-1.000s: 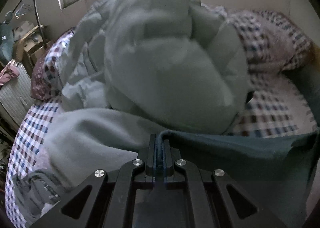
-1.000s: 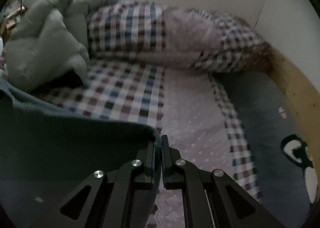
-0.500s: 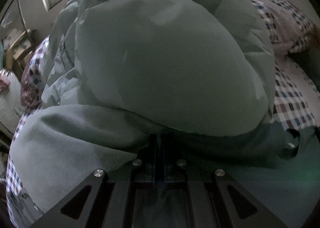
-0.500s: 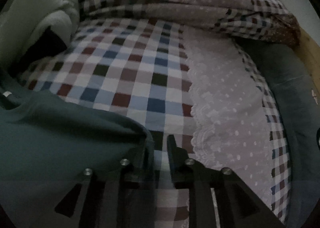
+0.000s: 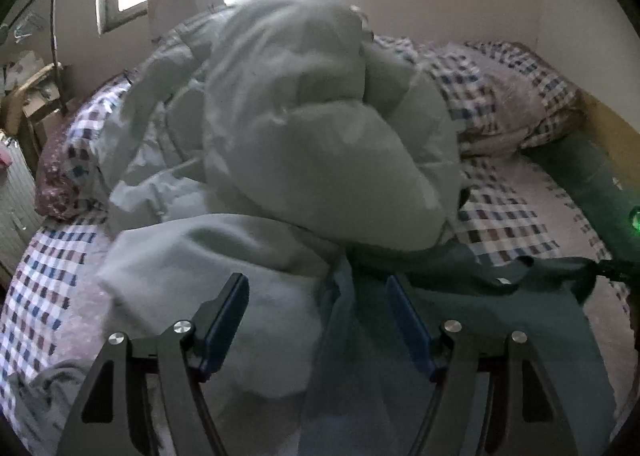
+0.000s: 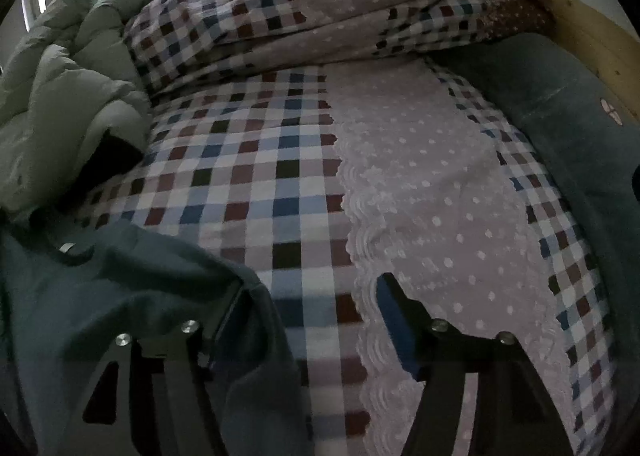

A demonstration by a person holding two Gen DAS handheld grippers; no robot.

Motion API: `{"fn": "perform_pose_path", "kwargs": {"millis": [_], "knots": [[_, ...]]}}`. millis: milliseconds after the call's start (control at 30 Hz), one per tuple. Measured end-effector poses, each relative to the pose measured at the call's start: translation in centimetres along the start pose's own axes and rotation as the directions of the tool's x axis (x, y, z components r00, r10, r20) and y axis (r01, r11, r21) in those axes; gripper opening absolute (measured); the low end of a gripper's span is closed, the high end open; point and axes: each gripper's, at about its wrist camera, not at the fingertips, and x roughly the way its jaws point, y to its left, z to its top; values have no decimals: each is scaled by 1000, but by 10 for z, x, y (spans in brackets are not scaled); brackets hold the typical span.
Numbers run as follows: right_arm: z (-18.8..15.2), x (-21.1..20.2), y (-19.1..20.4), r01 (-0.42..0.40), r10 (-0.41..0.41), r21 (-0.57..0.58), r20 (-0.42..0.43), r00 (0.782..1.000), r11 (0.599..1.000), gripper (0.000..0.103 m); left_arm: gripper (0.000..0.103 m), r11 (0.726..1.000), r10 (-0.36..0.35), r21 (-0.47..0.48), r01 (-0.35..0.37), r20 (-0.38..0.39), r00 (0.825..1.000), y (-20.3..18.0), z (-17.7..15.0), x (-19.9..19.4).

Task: Fold clothes
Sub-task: 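Lower the spread dark teal garment onto the bare bed sheet with both grippers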

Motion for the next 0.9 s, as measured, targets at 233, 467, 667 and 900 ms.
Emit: {"fn": "perform_pose_path", "kwargs": {"millis": [233, 467, 667, 900], "knots": [[-8, -15, -11, -48, 55, 54, -126, 991, 997, 78, 76, 999, -39, 2, 39, 47, 998, 2, -26, -71], [-24, -50, 29, -88, 62, -124, -195, 979, 988, 78, 76, 994, -112, 3, 112, 116, 987, -16, -55, -146], [-65, -138, 40, -137, 129, -161, -61, 990, 977, 78, 76, 980, -196, 24, 196, 202, 959, -38, -90, -229], [-160, -286, 53, -182, 216, -278, 95, 972, 943, 78, 86, 969, -235, 9, 247, 352, 906, -37, -115, -351]]}}
